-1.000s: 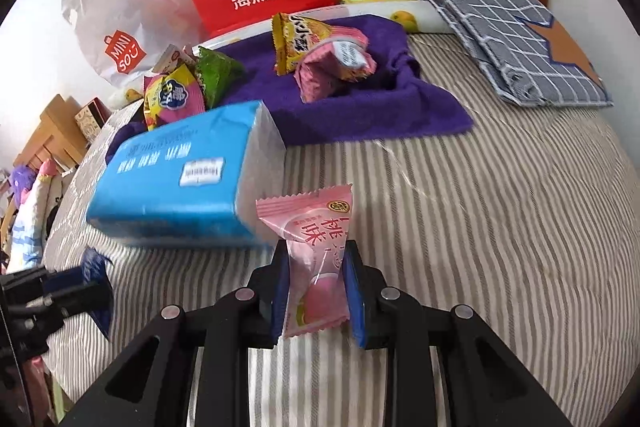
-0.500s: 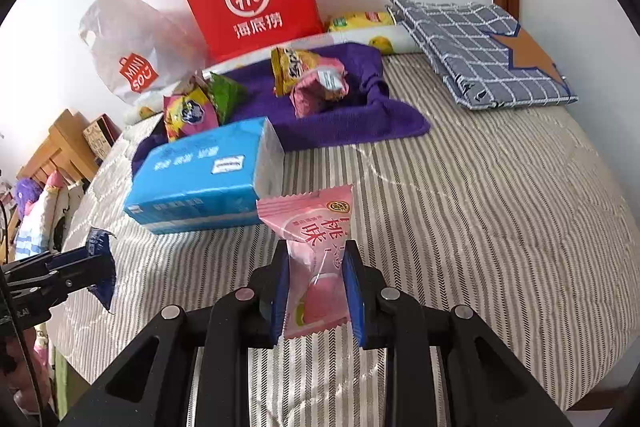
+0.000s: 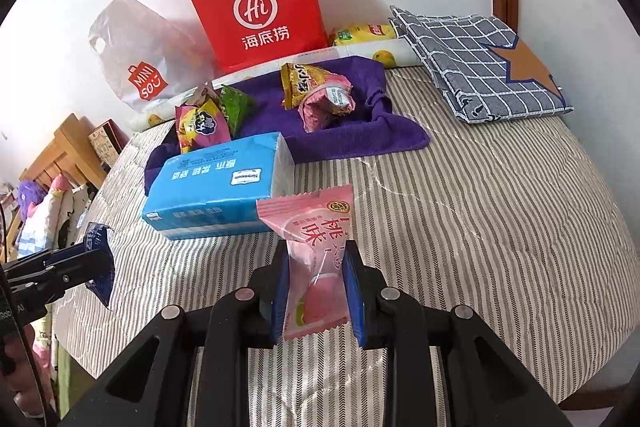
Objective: Organize snacks
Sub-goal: 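Carry the blue cookie packet and pink candy toward the purple towel with both tools, then lower the cookie packet onto the towel with the left tool while the right tool lowers the pink candy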
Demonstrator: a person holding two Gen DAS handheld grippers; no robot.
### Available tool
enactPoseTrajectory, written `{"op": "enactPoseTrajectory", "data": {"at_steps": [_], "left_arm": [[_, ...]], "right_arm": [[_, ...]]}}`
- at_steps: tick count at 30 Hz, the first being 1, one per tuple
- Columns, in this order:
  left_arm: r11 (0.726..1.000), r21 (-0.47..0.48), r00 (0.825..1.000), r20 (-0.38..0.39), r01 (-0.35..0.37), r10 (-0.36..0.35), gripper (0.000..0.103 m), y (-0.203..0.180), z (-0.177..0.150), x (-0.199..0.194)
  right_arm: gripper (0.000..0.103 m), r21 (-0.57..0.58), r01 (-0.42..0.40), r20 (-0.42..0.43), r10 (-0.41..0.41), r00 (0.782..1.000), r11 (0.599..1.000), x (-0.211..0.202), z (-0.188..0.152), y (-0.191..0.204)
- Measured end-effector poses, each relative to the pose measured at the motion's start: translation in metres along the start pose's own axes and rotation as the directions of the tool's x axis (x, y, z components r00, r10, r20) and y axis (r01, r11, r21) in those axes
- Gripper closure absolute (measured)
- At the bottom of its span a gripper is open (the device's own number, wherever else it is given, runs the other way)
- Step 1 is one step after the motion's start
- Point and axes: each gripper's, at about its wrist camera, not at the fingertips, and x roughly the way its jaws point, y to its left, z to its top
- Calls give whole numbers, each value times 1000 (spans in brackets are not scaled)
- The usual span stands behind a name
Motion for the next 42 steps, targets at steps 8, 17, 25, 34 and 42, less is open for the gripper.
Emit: {"op": "enactPoseTrajectory", "data": {"at_steps": [8, 17, 25, 34, 42], "left_arm": [[1000, -9, 1000, 18, 1, -1, 65, 4, 6, -8], [1000, -7, 999, 47, 16, -16, 65, 2, 24, -16], [1000, -6, 997, 72, 14, -13, 65, 3, 44, -23], [1000, 13, 995, 99, 1, -2, 65, 3, 77, -30], [999, 25, 991, 128, -29, 26, 65, 15, 107, -36]], "right_arm": [[79, -14, 18, 23, -18, 1000, 1000, -8, 9, 9], [79, -27, 26, 49, -25, 998, 999, -17, 28, 16], [79, -39, 35, 78, -32, 996, 999, -26, 48, 21], [79, -36, 47, 106, -43, 993, 998, -29, 82, 20], [79, -44, 56, 125, -50, 991, 997, -27, 109, 25]]}}
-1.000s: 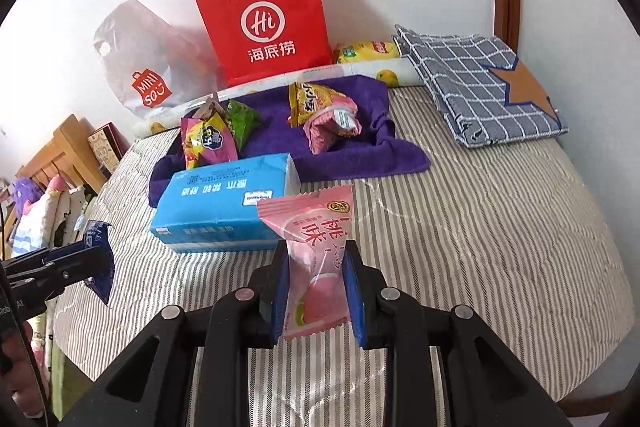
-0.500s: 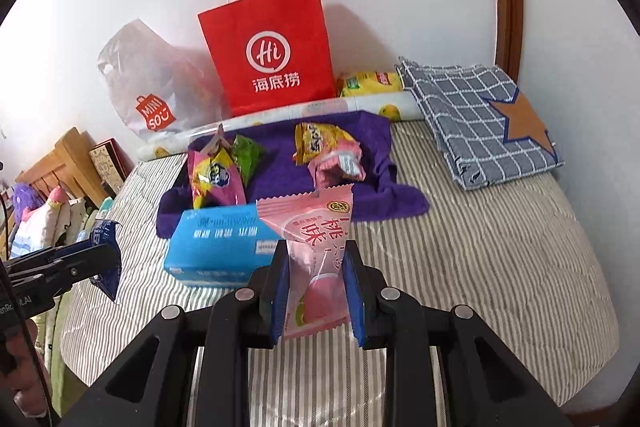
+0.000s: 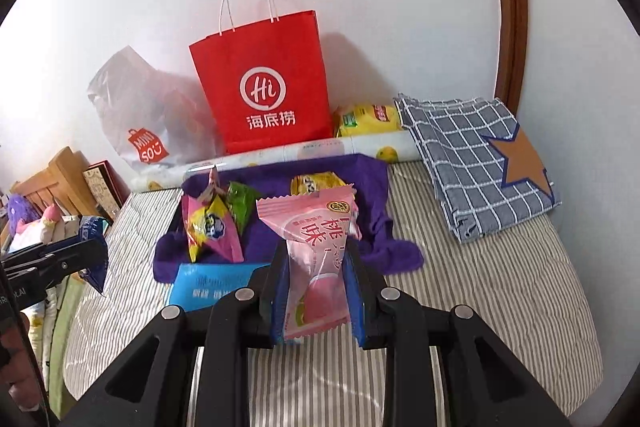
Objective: Organize snacks
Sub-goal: 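Lower the cookie packet onto the towel with the left tool while the right tool lowers the pink candy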
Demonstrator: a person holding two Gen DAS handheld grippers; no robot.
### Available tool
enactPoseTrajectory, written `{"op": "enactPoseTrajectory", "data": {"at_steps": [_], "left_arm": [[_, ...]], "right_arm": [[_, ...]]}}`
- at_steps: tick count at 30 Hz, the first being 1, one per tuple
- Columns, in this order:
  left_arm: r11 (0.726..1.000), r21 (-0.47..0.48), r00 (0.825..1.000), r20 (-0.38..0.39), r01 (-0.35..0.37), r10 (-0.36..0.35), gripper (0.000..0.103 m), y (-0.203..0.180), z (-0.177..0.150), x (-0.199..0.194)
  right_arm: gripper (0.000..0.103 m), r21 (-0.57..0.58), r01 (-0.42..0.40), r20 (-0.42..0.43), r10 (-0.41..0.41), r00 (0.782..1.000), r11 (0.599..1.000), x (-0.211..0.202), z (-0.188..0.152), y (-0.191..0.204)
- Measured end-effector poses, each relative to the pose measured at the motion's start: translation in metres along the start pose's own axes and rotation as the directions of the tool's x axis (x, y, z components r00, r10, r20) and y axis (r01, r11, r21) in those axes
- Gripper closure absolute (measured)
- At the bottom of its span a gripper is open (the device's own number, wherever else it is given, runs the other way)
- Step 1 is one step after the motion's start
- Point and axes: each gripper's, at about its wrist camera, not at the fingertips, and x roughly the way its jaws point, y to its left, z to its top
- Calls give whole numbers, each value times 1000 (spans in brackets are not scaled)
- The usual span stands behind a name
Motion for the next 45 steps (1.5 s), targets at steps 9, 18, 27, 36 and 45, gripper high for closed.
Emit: {"op": "enactPoseTrajectory", "data": {"at_steps": [9, 18, 27, 36, 45], "left_arm": [[999, 21, 999, -16, -36, 37, 65, 14, 10, 3], [994, 8, 993, -34, -109, 109, 65, 31, 9, -3], [992, -2, 992, -13, -123, 123, 65, 35, 20, -9], [995, 15, 995, 9, -95, 95, 65, 29, 34, 2], [997, 37, 997, 43, -70, 68, 65, 21, 36, 17]], "right_arm": [[79, -18, -11, -7, 11, 1000, 1000, 0, 14, 5], [79, -54, -19, -27, 18, 999, 998, -8, 7, 2], [79, -35, -11, -48, 9, 999, 999, -6, -4, -8], [79, -63, -80, 9, 80, 997, 995, 4, 17, -3], [79, -111, -132, 8, 134, 991, 985, 25, 27, 9]]}}
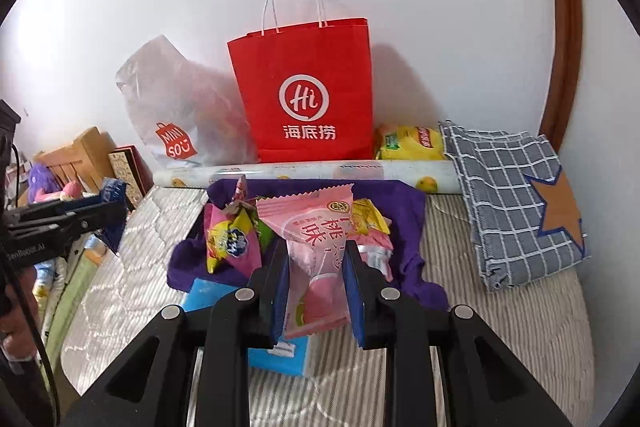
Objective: Organize snacks
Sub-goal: 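Lower the cookie packet onto the towel with the left tool while the right tool lowers the pink candy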
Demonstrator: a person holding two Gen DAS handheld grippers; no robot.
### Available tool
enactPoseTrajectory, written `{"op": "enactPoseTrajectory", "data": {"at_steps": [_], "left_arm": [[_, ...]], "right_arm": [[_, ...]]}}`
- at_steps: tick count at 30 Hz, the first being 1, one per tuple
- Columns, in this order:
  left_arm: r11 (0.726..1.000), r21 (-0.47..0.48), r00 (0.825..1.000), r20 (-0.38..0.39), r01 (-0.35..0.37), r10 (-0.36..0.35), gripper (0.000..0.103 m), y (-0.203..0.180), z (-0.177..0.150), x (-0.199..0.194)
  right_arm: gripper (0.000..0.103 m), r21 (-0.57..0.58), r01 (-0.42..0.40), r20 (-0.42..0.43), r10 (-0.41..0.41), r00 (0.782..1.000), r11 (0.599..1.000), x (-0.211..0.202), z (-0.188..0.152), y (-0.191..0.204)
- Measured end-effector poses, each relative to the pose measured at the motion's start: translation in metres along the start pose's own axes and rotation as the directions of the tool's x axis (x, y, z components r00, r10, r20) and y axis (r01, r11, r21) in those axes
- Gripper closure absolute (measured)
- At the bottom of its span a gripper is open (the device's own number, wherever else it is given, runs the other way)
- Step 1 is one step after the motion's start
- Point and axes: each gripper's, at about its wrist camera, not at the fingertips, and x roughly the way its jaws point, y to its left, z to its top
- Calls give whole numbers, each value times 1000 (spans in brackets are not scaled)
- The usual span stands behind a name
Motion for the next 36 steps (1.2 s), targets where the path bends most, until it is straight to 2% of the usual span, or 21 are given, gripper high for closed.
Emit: {"op": "enactPoseTrajectory", "data": {"at_steps": [5, 22, 36], "left_arm": [[1000, -27, 1000, -23, 5, -5, 65, 7, 2, 14], [996, -49, 996, -45, 78, -80, 65, 9, 19, 79], [998, -20, 991, -122, 59, -61, 65, 5, 23, 146]], "right_arm": [[79, 24, -9, 17, 9, 1000, 1000, 9, 8, -5], [79, 8, 40, -52, -40, 998, 999, 84, 14, -20], [79, 23, 98, -127, -94, 987, 995, 144, 3, -47]]}}
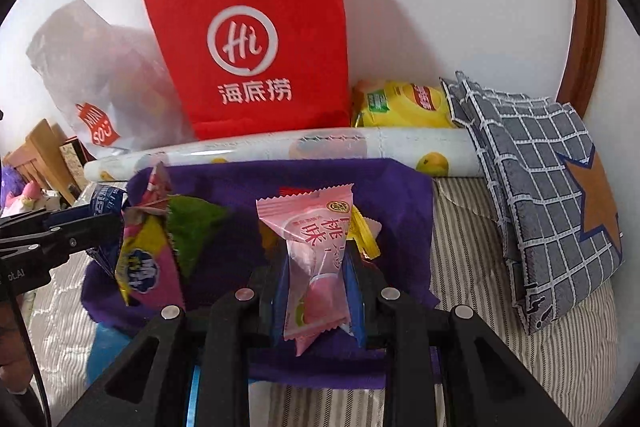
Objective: Organize snacks
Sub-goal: 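Lower the cookie packet onto the towel with the left tool while the right tool lowers the pink candy, then open both tools and lift them away from the towel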
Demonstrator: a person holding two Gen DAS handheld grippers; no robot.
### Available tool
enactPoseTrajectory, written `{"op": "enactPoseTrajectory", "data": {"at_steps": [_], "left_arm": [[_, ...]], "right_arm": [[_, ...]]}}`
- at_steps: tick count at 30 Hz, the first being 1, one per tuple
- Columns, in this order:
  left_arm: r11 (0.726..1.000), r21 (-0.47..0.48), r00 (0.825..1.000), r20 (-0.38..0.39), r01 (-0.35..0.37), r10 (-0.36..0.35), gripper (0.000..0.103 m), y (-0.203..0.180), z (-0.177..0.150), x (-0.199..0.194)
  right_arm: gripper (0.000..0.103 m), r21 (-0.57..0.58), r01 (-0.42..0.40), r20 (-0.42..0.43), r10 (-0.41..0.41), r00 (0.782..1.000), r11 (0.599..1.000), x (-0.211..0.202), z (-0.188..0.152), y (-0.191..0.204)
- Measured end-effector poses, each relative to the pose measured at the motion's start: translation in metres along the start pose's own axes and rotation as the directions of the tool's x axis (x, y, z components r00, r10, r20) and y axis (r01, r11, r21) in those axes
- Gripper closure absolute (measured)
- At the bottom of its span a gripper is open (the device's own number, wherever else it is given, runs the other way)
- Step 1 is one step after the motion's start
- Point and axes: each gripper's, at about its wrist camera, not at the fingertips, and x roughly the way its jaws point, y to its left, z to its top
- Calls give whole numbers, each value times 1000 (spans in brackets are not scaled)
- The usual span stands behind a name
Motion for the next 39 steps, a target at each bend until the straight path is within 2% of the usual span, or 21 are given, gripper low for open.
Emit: {"op": "enactPoseTrajectory", "data": {"at_steps": [5, 22, 27, 29, 31, 39], "left_arm": [[1000, 6, 1000, -13, 1, -1, 65, -3, 1, 14], [1000, -16, 999, -28, -27, 26, 64, -4, 5, 29], [999, -26, 999, -27, -26, 25, 57, -4, 6, 29], [999, -36, 999, -33, -17, 16, 48, -4, 8, 29], [999, -36, 999, -40, -10, 9, 47, -6, 10, 28], [999, -36, 999, -35, -26, 24, 33, -14, 10, 13]], "right_arm": [[79, -17, 33, -6, -33, 999, 999, 7, -3, -1], [77, 10, 32, 2, -32, 1000, 999, 15, 1, -5], [76, 6, 50, -9, -50, 999, 999, 18, 0, -5], [71, 10, 45, -10, -45, 999, 999, 18, 0, -5], [64, 13, 47, -8, -47, 999, 999, 16, 1, -5], [60, 22, 59, 8, -60, 998, 998, -3, 3, -3]]}}
